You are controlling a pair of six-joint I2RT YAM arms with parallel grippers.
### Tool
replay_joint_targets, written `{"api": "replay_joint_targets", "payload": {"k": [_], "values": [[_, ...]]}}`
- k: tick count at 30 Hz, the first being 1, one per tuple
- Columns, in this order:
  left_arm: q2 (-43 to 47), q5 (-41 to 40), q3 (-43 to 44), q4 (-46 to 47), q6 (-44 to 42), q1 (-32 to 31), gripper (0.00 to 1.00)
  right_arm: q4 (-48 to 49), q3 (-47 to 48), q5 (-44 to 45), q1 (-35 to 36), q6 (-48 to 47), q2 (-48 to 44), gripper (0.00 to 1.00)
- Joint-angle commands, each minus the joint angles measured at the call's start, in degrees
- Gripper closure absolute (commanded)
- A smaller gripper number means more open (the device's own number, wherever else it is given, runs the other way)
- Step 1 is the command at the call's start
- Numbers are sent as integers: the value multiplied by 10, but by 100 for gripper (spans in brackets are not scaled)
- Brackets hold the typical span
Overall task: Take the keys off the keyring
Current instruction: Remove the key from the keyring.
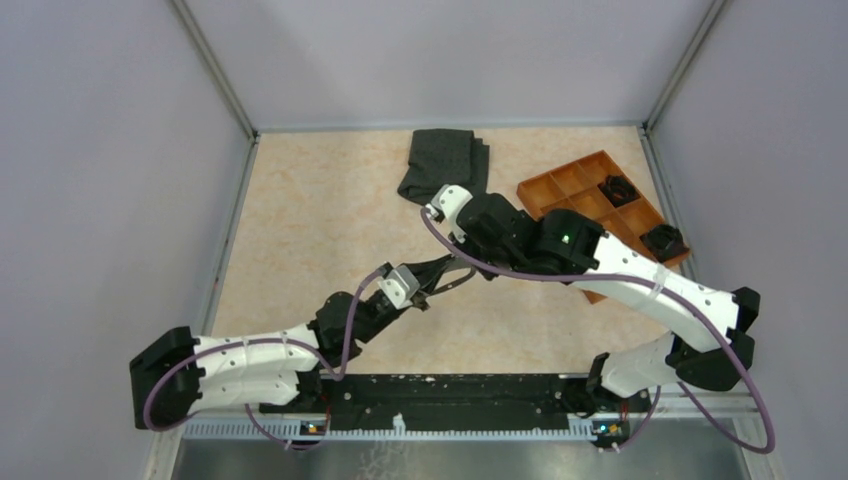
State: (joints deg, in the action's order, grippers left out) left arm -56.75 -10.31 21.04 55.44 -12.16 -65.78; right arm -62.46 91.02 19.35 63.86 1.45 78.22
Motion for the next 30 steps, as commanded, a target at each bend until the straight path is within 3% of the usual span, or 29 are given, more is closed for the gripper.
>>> {"api": "replay_joint_targets", "payload": {"k": [1, 9, 14, 30], "values": [[32, 26, -12, 93, 5, 0, 100, 9, -13, 21, -19, 4, -20, 100], [10, 19, -13, 101, 4, 1, 100, 6, 18, 2, -19, 1, -13, 100], [-25, -15, 16, 55, 9, 1, 100, 8, 42, -10, -17, -6, -8, 100], [-56, -30, 36, 51, 8, 1, 85, 9, 66, -9, 3, -12, 9, 100]]}}
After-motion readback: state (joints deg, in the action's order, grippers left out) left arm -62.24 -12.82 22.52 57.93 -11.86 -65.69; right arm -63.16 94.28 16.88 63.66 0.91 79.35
